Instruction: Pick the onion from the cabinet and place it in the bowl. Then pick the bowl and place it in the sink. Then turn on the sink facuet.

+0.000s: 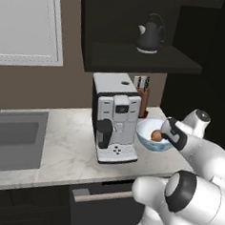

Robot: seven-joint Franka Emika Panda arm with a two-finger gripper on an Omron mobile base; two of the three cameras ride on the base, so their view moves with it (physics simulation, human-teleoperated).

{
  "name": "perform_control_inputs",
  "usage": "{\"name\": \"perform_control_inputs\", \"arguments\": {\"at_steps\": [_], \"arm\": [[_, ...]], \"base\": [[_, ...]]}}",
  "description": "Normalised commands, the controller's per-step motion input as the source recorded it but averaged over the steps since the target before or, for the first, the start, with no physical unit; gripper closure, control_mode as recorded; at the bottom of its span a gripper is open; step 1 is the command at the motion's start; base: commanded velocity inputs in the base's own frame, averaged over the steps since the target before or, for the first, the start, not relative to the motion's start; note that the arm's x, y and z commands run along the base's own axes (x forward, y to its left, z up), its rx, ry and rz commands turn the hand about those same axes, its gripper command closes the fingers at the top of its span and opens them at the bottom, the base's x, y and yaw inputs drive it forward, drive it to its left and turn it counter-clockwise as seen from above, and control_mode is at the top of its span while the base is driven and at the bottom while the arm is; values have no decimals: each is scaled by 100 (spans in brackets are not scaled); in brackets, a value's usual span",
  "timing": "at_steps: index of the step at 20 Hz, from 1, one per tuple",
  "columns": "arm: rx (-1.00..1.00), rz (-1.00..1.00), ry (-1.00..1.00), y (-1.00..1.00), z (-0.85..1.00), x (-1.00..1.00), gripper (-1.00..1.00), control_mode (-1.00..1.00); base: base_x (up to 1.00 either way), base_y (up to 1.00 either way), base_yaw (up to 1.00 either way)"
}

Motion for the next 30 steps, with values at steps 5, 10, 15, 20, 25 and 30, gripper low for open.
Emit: {"name": "perform_control_inputs", "arguments": {"at_steps": [5,10,15,20,25,30], "arm": [[5,-10,0,0,97,-44,100,-100],[0,-15,1,0,99,-73,100,-100],[0,-18,0,0,82,-98,100,-100],[3,-13,0,0,77,-100,100,-100],[4,-2,-5,6,90,-93,100,-100],[0,0,-7,14,100,-72,100,-100]], "base": [[0,0,0],[0,0,0],[0,0,0],[0,0,0],[0,0,0],[0,0,0]]}}
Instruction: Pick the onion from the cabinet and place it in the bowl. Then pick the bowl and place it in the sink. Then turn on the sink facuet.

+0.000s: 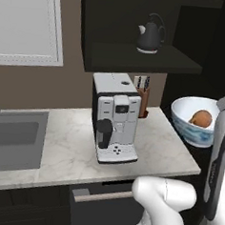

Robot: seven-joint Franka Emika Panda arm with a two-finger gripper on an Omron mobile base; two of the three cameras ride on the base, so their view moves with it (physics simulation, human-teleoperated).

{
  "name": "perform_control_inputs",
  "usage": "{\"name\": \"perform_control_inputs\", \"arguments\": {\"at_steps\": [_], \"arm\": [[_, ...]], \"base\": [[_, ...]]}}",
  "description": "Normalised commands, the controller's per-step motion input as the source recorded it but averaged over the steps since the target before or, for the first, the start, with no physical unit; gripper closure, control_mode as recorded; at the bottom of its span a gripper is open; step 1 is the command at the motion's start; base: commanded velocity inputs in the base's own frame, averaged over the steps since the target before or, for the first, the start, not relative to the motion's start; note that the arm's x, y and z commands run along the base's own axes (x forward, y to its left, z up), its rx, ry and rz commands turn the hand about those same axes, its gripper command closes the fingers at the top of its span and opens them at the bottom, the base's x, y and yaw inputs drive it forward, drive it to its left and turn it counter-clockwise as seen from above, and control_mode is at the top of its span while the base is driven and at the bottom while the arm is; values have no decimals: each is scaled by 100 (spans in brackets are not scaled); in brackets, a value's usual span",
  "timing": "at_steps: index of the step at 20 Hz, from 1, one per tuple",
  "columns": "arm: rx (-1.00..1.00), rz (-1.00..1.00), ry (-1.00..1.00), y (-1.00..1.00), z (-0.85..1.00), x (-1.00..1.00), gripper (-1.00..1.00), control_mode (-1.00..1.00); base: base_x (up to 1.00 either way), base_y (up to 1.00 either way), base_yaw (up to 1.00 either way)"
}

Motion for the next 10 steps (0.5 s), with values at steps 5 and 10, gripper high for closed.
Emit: {"name": "perform_control_inputs", "arguments": {"at_steps": [5,10], "arm": [[0,0,-1,17,52,-57,100,-100],[2,0,-6,16,11,-72,100,-100]], "base": [[0,0,0],[0,0,0]]}}
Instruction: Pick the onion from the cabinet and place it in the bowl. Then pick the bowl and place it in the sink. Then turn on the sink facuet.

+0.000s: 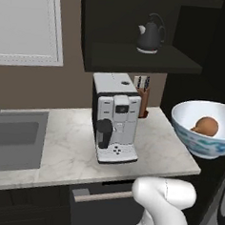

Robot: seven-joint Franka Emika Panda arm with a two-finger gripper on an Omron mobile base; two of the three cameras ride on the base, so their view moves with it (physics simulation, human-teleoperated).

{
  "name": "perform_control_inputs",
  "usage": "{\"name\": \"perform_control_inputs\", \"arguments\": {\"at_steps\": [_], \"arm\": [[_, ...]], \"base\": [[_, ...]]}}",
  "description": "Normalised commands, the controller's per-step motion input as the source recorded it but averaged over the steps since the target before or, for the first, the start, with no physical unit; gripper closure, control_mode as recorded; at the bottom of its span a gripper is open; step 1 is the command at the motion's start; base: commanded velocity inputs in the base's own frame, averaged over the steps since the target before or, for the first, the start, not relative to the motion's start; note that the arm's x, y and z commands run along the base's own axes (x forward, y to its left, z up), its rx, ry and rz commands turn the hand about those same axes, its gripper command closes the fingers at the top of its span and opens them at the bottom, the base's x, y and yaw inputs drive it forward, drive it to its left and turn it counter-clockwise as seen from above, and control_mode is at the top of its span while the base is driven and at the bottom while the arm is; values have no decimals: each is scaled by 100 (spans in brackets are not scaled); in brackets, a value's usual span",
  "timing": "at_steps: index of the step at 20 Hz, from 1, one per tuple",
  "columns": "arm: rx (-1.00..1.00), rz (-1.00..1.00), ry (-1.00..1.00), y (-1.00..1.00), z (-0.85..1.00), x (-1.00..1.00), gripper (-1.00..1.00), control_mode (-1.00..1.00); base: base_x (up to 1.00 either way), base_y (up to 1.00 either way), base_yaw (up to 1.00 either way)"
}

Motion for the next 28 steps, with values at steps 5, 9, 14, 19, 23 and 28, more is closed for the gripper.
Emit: {"name": "perform_control_inputs", "arguments": {"at_steps": [5,9,14,19,23,28], "arm": [[0,0,-2,13,0,-51,100,-100],[0,0,0,4,0,-13,100,-100],[0,1,1,10,0,-1,100,100],[0,0,0,0,0,0,100,100],[0,0,0,0,0,0,100,100],[0,0,0,0,0,0,100,100]], "base": [[0,0,0],[0,0,0],[-4,24,4],[-10,91,1],[-2,100,0],[0,100,0]]}}
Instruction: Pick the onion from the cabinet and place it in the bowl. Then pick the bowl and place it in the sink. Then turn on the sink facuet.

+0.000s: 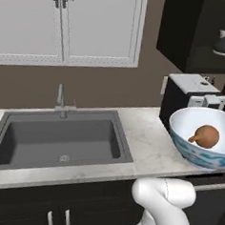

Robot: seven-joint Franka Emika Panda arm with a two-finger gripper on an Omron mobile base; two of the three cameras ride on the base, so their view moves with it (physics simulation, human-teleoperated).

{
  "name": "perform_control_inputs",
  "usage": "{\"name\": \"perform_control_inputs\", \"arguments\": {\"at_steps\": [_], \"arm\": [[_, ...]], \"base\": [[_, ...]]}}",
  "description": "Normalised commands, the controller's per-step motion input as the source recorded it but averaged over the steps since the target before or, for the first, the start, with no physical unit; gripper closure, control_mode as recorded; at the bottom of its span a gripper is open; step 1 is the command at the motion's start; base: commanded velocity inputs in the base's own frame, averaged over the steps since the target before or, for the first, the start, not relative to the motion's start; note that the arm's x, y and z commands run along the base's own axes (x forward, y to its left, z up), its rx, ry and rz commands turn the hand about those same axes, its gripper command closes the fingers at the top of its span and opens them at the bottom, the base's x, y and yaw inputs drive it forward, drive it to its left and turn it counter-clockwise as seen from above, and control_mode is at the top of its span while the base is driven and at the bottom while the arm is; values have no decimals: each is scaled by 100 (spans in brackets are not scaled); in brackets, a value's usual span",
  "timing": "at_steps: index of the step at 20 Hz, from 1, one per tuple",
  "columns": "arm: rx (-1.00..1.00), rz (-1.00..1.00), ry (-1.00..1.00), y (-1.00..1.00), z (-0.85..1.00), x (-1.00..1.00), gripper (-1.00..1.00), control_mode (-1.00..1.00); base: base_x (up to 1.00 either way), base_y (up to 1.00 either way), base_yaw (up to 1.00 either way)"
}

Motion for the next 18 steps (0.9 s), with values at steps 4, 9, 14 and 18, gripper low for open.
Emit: {"name": "perform_control_inputs", "arguments": {"at_steps": [4,9,14,18], "arm": [[0,0,0,0,0,0,100,100],[0,0,0,0,0,0,100,100],[0,0,0,0,0,0,100,100],[0,0,0,0,0,0,100,100]], "base": [[2,100,0],[9,74,0],[10,16,0],[29,0,0]]}}
